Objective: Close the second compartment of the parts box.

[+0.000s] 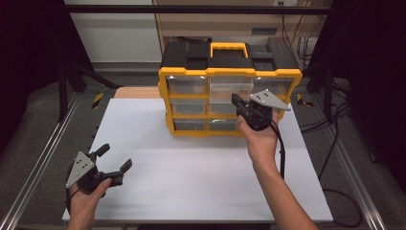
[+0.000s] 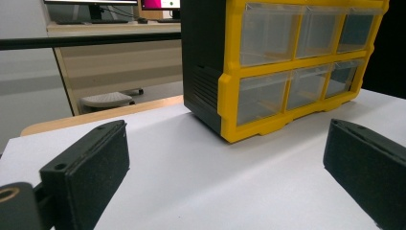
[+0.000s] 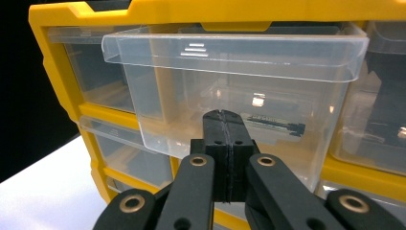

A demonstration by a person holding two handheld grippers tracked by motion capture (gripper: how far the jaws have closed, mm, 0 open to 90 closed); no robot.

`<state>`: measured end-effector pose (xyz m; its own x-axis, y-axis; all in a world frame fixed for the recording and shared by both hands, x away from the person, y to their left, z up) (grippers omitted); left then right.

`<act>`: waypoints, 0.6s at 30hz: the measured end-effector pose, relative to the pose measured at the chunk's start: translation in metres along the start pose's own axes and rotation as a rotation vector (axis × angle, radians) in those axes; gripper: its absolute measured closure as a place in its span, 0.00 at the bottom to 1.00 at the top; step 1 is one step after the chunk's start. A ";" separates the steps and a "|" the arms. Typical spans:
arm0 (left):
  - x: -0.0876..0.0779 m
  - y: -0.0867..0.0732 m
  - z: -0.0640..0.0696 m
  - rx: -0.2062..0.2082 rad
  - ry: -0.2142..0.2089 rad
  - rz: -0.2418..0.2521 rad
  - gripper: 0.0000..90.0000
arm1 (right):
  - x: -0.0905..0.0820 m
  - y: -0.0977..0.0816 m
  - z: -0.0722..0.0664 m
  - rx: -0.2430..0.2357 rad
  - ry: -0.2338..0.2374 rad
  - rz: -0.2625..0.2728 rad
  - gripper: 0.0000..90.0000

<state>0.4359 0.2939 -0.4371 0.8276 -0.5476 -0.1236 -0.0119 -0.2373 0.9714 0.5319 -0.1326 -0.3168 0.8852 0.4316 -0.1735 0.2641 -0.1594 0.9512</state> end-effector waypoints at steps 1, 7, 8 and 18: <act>0.000 0.000 0.000 0.000 0.000 0.000 0.02 | 0.000 0.000 0.000 0.000 -0.001 0.000 1.00; 0.000 0.000 0.000 -0.001 0.001 0.001 0.02 | 0.002 0.001 0.000 0.000 -0.004 -0.002 1.00; 0.000 0.000 0.000 -0.001 0.001 0.001 0.02 | 0.002 0.001 0.001 0.000 -0.005 -0.002 1.00; 0.000 0.000 0.000 -0.002 0.001 0.002 0.02 | 0.005 0.002 0.002 0.009 -0.007 -0.001 1.00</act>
Point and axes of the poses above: each handheld gripper's, and its own axes: x roughly forward along the jaws, y roughly out of its top, z roughly to its right, the point moved 3 cm from there along x, roughly forward along the jaws, and after that the axes turned 11 degrees about x, right-handed, at the moved point
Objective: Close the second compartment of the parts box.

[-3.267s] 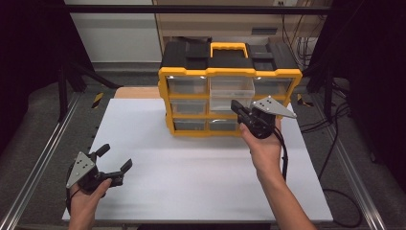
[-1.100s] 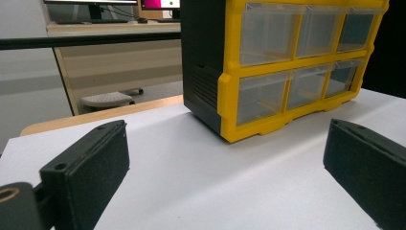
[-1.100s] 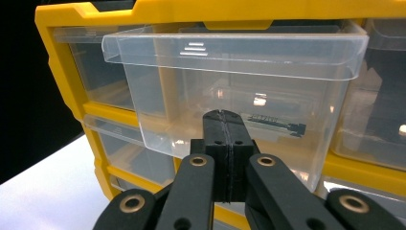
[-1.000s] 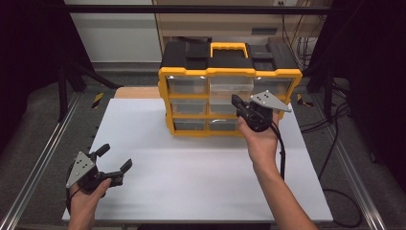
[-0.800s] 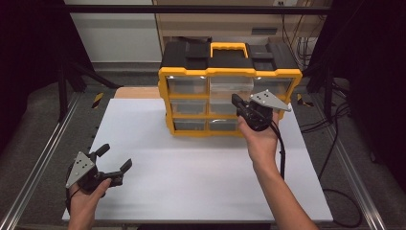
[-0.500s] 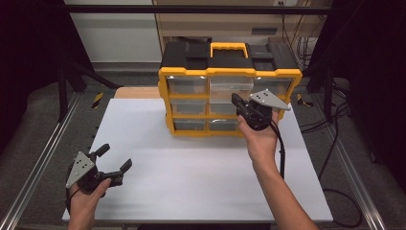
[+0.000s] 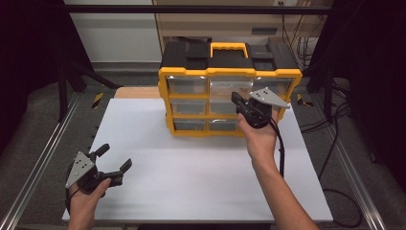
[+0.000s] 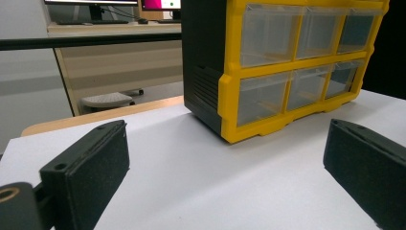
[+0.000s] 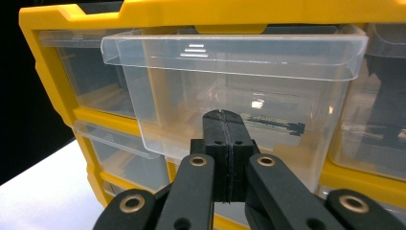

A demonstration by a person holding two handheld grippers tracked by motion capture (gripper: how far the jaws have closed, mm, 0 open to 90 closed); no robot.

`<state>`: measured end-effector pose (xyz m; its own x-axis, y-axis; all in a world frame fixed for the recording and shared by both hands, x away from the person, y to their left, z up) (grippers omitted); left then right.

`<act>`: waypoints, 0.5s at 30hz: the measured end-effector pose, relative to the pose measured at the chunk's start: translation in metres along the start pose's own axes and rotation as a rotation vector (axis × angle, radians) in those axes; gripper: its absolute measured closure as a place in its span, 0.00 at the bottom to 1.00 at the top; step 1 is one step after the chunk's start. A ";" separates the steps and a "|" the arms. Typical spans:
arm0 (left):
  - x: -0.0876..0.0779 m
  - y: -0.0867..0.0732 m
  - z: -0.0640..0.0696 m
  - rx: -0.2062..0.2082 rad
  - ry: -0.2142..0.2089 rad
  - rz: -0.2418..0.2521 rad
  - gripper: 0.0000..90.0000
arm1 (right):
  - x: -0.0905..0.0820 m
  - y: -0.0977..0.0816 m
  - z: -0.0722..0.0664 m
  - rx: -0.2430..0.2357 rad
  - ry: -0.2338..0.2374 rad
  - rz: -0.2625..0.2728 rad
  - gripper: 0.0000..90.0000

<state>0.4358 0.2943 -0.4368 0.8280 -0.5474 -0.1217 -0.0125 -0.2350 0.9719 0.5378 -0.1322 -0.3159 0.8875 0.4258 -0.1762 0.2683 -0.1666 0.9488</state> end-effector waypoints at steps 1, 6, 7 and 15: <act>0.000 0.000 0.000 0.000 0.000 0.000 0.02 | 0.000 0.000 0.000 0.000 -0.001 0.000 1.00; 0.000 0.000 0.000 0.000 0.000 0.000 0.02 | 0.001 0.000 0.000 0.001 -0.005 -0.001 1.00; 0.000 0.000 0.000 0.000 0.000 0.000 0.02 | 0.002 0.000 0.000 0.001 -0.005 -0.001 1.00; 0.000 0.000 0.000 -0.001 -0.001 0.000 0.02 | 0.004 0.000 0.001 -0.003 -0.012 -0.001 1.00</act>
Point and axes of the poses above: each handheld gripper's, and its own axes: x roughly forward along the jaws, y roughly out of its top, z roughly to its right, the point moved 3 cm from there along x, roughly forward along the jaws, and after that the axes turned 11 degrees about x, right-handed, at the moved point
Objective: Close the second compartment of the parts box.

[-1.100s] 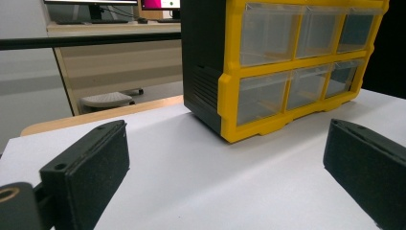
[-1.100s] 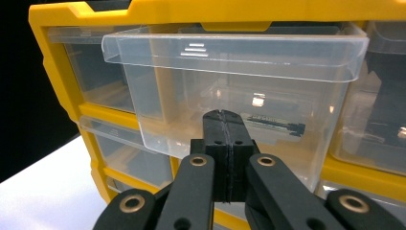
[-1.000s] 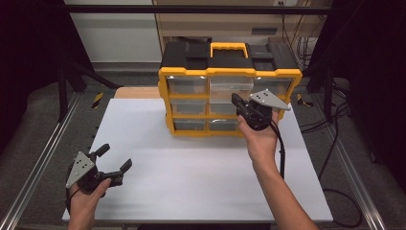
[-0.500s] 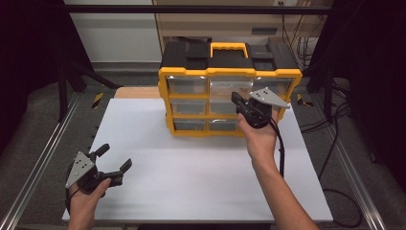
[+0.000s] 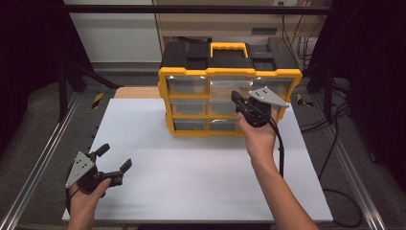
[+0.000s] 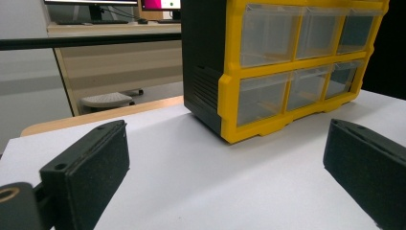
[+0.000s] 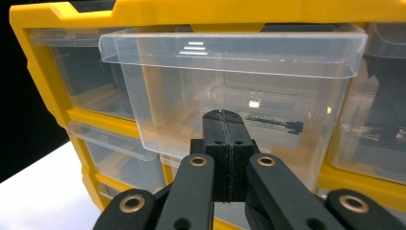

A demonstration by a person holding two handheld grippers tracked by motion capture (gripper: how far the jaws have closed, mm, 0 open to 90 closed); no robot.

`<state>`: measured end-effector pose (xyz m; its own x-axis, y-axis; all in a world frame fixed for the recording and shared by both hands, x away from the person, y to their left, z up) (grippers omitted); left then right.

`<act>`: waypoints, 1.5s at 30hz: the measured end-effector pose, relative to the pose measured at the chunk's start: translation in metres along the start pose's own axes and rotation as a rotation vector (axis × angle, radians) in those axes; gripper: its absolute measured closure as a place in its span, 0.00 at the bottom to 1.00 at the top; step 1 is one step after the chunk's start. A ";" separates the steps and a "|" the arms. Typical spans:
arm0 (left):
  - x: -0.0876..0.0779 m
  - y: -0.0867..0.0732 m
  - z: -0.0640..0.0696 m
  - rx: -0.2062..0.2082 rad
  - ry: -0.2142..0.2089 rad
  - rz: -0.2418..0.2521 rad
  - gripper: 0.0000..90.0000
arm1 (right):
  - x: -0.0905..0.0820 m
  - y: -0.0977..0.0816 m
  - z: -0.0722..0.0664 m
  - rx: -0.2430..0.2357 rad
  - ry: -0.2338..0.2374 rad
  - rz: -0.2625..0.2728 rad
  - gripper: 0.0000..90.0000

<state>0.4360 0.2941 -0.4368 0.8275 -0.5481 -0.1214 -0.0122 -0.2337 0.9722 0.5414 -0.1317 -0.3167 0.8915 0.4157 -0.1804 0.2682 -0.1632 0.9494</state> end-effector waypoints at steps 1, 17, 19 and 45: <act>0.000 0.000 0.000 0.000 0.000 0.000 0.02 | 0.000 0.000 0.000 0.002 -0.001 -0.001 1.00; 0.000 0.000 0.000 -0.003 0.000 0.000 0.02 | 0.005 0.001 0.002 0.005 -0.011 -0.001 1.00; 0.000 0.000 0.000 -0.003 0.000 0.000 0.02 | 0.006 0.002 0.002 0.003 -0.014 -0.001 1.00; 0.000 0.000 -0.001 -0.005 0.000 0.003 0.02 | 0.013 0.004 0.004 0.003 -0.031 -0.001 1.00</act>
Point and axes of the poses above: each handheld gripper's, and its own axes: x roughly forward along the jaws, y roughly out of its top, z roughly to its right, the point moved 3 cm from there along x, roughly forward along the jaws, and after that the axes turned 11 degrees about x, right-handed, at the moved point
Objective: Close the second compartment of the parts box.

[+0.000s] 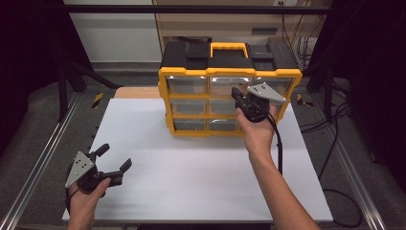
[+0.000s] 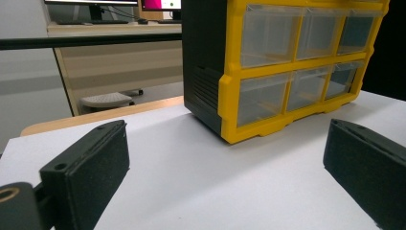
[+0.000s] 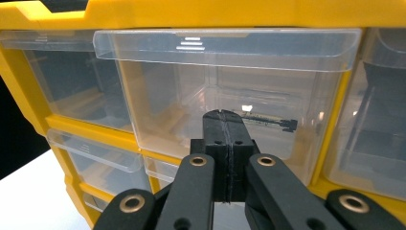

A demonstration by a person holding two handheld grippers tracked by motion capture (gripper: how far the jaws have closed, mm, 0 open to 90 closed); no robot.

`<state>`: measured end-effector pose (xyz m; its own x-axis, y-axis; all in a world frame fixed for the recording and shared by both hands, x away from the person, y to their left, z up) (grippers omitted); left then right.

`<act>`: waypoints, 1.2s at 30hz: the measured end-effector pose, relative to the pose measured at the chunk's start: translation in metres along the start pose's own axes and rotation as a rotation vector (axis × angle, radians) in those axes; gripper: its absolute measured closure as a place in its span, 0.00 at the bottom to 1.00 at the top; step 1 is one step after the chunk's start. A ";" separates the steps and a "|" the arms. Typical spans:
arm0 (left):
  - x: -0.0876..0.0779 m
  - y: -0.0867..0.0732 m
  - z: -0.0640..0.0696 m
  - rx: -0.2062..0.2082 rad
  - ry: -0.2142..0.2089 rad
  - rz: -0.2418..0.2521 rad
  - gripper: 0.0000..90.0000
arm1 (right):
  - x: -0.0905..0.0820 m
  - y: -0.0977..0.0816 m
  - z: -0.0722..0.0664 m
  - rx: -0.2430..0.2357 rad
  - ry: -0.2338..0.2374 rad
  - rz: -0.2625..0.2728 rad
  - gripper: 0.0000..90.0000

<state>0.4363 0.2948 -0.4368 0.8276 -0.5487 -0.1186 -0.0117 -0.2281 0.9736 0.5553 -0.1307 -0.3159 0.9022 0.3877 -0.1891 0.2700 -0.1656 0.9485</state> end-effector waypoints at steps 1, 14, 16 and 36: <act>0.000 0.000 0.000 0.000 0.000 0.000 0.02 | 0.000 0.000 0.000 -0.001 -0.001 -0.001 1.00; 0.000 0.000 0.000 0.001 0.000 0.001 0.02 | 0.003 0.001 0.001 -0.001 -0.007 -0.002 1.00; 0.000 0.000 0.000 0.000 0.000 0.001 0.02 | 0.003 0.001 0.001 -0.001 -0.007 -0.003 1.00; -0.001 0.000 -0.001 -0.002 0.002 0.002 0.02 | 0.008 0.002 0.003 -0.002 -0.020 -0.006 1.00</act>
<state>0.4362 0.2960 -0.4363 0.8285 -0.5478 -0.1162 -0.0125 -0.2255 0.9742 0.5645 -0.1306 -0.3161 0.9070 0.3706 -0.2003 0.2752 -0.1615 0.9477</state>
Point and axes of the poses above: each handheld gripper's, and its own axes: x roughly forward along the jaws, y roughly out of its top, z roughly to its right, the point moved 3 cm from there along x, roughly forward along the jaws, and after that the axes turned 11 degrees about x, right-handed, at the moved point
